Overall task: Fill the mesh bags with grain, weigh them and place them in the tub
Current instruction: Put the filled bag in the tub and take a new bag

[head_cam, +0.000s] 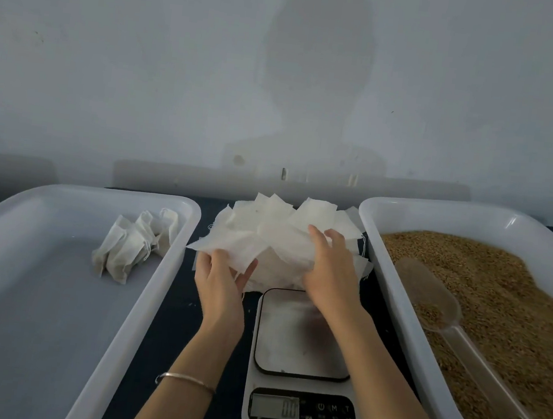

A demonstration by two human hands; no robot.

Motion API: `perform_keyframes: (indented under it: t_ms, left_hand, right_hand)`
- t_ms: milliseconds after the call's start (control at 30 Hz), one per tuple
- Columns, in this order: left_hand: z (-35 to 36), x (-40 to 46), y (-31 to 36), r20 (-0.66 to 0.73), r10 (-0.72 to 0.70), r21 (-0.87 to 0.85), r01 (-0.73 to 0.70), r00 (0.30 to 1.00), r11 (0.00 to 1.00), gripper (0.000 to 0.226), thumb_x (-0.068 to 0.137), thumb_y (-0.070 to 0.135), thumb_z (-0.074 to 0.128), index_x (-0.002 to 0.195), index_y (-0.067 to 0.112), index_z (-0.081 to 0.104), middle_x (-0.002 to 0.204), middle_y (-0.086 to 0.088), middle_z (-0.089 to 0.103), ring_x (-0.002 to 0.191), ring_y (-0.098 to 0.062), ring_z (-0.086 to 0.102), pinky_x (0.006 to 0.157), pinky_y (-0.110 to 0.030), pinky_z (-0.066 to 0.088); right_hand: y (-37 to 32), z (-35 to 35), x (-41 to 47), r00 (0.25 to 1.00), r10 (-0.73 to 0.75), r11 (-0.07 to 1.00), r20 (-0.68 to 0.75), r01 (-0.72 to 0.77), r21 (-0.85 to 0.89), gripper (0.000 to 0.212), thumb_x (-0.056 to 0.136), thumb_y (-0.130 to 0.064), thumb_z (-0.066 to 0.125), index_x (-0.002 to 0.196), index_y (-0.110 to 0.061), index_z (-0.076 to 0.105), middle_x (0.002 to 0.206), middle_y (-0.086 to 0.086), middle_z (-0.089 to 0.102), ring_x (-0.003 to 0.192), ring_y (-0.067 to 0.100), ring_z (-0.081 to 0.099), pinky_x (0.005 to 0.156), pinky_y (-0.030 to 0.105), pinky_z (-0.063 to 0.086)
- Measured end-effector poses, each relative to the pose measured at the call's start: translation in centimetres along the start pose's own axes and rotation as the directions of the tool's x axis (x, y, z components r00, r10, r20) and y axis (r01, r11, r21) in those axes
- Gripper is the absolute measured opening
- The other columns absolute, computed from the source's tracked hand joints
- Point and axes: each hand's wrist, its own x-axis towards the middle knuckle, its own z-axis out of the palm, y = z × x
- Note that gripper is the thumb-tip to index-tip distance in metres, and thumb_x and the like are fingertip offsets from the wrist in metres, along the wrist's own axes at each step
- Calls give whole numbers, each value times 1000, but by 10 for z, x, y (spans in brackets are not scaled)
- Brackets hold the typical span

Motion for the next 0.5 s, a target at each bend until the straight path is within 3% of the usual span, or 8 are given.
perform_keyframes:
  t_ms: [133, 300, 367, 433, 500]
  left_hand:
    - [-5, -13, 4, -12, 43, -112, -44, 999, 993, 16, 98, 8, 42, 107, 11, 54, 108, -2, 60, 84, -16, 71, 75, -34, 60]
    - [5, -7, 15, 5, -262, -414, 241, 965, 878, 44, 99, -5, 39, 138, 13, 42, 131, -17, 53, 110, -37, 60, 66, -39, 61]
    - [7, -7, 20, 75, -317, -501, 311, 945, 808, 42, 99, -6, 36, 139, 7, 39, 130, -23, 51, 107, -39, 59, 59, -38, 61]
    - [5, -15, 22, 108, -319, -481, 330, 942, 812, 40, 99, -4, 41, 138, 3, 39, 126, -23, 56, 100, -34, 63, 57, -35, 60]
    - [-1, -29, 21, 78, -222, -306, 235, 972, 923, 45, 97, 0, 49, 140, 11, 40, 109, -14, 67, 94, -26, 67, 60, -30, 59]
  right_hand:
    - [-4, -12, -22, 987, -122, 990, -106, 129, 63, 72, 86, 4, 47, 148, -25, 26, 153, 3, 20, 139, 23, 22, 96, 34, 43]
    - [-12, -21, -35, 965, -246, 941, -90, 260, 216, 62, 91, -1, 45, 147, -23, 33, 143, -1, 36, 126, 12, 40, 96, 25, 40]
    - [-14, -23, -39, 965, -248, 935, -85, 261, 241, 61, 92, -3, 47, 147, -25, 33, 140, -2, 38, 116, 10, 47, 93, 22, 40]
    - [-14, -23, -46, 958, -264, 920, -114, 286, 267, 64, 93, -7, 50, 147, -34, 30, 136, -5, 39, 101, 10, 52, 85, 20, 45]
    - [-13, -25, -56, 928, -335, 889, -166, 370, 272, 70, 92, -9, 54, 145, -45, 26, 135, -7, 36, 93, 7, 51, 77, 13, 45]
